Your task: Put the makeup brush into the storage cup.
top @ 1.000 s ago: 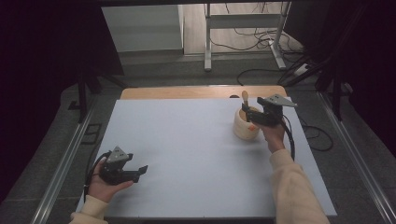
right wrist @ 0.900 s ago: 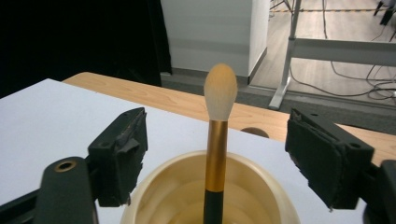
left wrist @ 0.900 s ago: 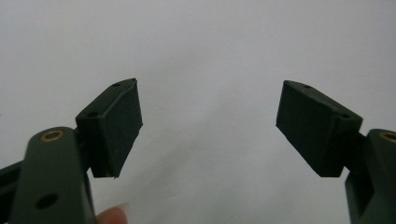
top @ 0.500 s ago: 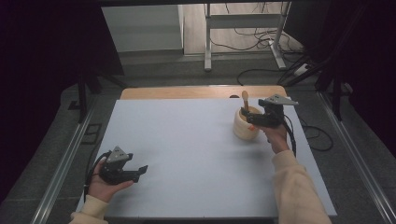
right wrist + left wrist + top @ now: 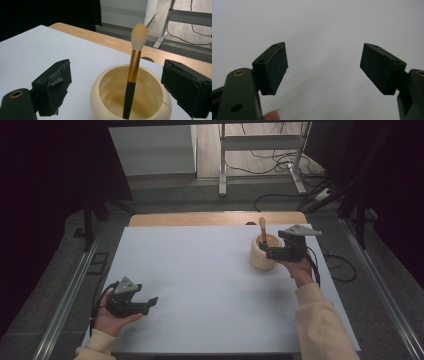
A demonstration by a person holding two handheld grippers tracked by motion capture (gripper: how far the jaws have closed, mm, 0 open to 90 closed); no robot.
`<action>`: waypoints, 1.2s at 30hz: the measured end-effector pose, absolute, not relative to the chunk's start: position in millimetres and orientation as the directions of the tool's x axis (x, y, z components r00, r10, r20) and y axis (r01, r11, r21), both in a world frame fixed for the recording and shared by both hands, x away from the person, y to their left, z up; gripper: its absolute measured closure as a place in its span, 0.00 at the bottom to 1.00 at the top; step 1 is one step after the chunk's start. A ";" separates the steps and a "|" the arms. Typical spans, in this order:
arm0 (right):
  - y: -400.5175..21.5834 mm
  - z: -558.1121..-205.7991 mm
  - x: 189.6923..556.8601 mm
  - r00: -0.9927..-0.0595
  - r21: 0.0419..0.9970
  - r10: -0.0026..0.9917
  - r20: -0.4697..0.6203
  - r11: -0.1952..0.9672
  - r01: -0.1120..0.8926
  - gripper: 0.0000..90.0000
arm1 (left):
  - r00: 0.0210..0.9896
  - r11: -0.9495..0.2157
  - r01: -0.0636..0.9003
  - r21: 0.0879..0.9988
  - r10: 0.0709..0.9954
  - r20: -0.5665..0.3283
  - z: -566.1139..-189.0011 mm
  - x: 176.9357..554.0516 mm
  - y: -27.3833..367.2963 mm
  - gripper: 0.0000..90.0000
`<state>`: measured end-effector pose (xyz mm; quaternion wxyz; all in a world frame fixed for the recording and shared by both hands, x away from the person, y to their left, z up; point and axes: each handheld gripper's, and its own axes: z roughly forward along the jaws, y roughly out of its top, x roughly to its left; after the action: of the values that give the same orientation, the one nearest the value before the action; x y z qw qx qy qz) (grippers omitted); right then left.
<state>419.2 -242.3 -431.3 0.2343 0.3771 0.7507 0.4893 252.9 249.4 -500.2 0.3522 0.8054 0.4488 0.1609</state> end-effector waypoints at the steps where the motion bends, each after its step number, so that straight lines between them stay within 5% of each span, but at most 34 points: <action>1: -243.3 -430.9 417.6 -0.606 0.910 0.795 0.017 0.239 0.338 0.11 | 0.545 -0.349 0.610 0.712 0.836 -0.057 -500.2 252.9 249.4 0.25; 36: -284.0 -461.0 316.0 -0.658 0.834 0.753 0.017 0.353 0.425 0.12 | 0.550 -0.347 0.602 0.719 0.833 -0.059 -499.0 252.3 249.8 0.25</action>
<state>316.0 -284.0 -461.0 0.1890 0.3679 0.8004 0.4338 252.3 249.8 -499.0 0.3574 0.8046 0.4460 0.1612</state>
